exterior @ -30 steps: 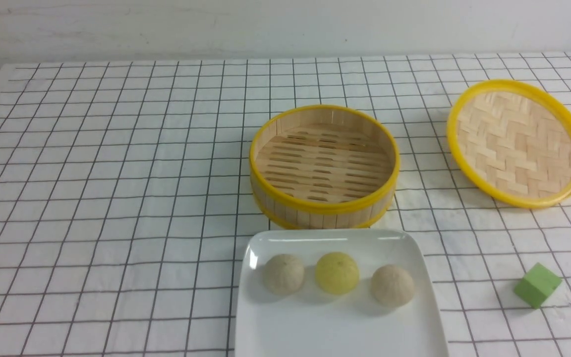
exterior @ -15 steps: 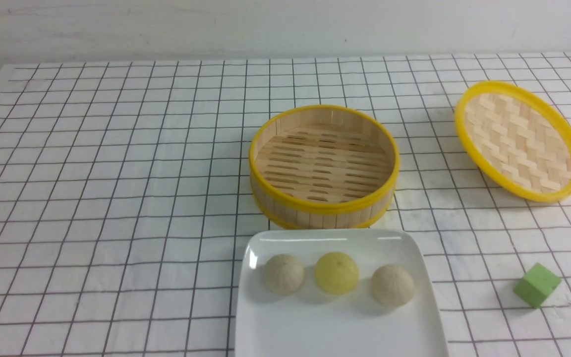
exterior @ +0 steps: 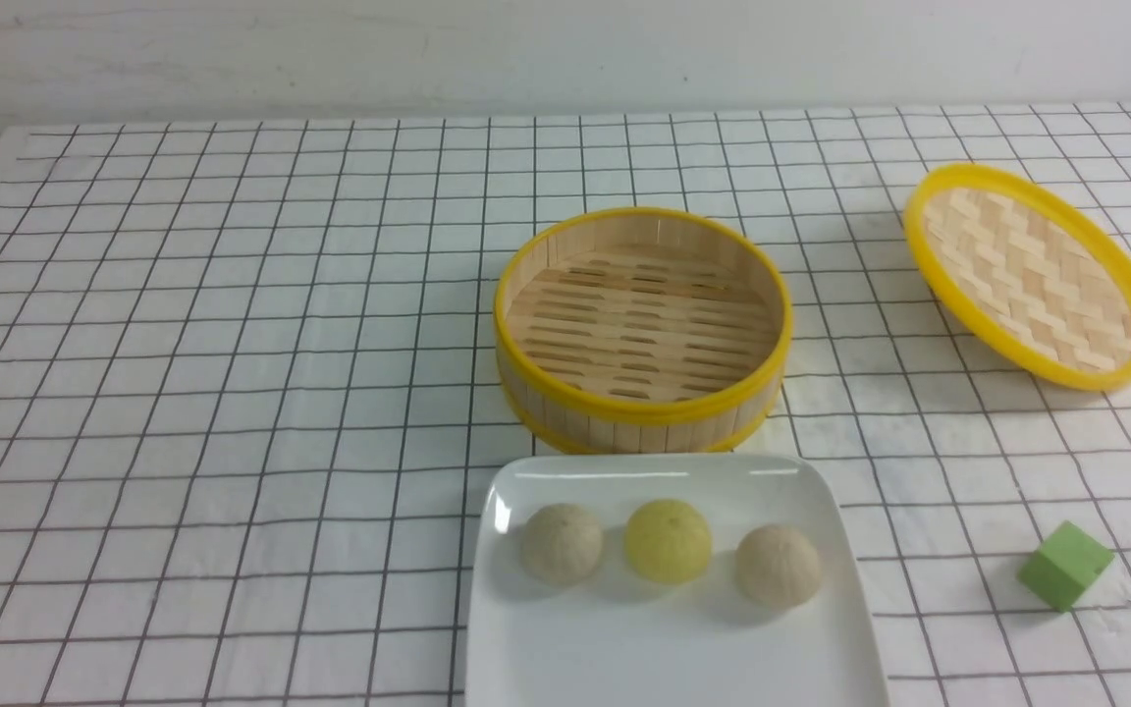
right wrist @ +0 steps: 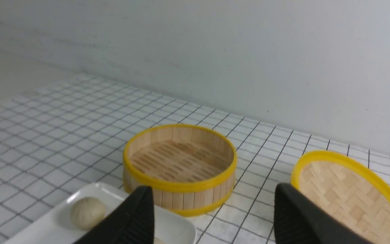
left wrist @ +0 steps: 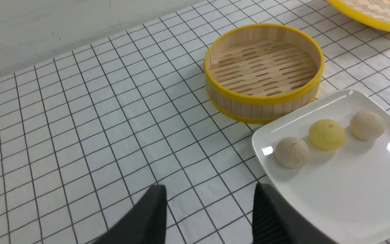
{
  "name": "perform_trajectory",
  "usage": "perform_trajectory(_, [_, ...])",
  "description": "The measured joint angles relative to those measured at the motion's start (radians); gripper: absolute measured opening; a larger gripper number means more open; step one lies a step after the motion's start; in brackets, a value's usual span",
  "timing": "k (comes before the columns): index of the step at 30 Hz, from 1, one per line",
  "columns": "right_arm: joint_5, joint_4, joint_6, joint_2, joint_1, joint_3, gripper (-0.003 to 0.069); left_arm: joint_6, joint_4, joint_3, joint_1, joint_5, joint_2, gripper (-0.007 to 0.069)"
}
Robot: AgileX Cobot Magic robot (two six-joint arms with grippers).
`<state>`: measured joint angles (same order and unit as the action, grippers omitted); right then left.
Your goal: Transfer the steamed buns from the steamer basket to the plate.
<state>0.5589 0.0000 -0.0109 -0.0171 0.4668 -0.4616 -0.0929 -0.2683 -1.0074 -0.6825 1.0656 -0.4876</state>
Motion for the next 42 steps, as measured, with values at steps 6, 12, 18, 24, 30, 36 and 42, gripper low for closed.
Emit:
perform_trajectory(6, [-0.087,-0.159,0.144,0.000,0.000,0.061,0.0465,-0.002,0.001,0.046,0.000,-0.020,0.000,0.0365])
perform_trajectory(12, [-0.023,-0.149,0.245,0.000,0.000,0.062,0.0407,-0.002,0.001,0.050,0.000,-0.034,0.000,0.0365])
perform_trajectory(18, [0.145,-0.141,0.281,0.000,0.000,0.062,0.0283,-0.002,0.003,0.050,0.000,-0.044,0.014,0.0333])
perform_trajectory(24, [0.197,-0.159,0.281,0.000,0.000,0.062,0.0202,-0.006,0.022,0.050,0.000,-0.017,0.147,0.0237])
perform_trajectory(30, [0.202,-0.159,0.281,0.000,0.000,0.062,0.0192,-0.006,0.028,0.050,0.000,0.071,0.299,0.0206])
perform_trajectory(36, [0.203,-0.160,0.282,0.000,0.000,0.062,0.0194,-0.020,0.030,0.049,0.000,0.173,0.394,0.0205])
perform_trajectory(42, [0.203,-0.160,0.282,0.000,0.000,0.062,0.0199,-0.024,0.042,0.111,0.000,0.134,0.397,0.0204])
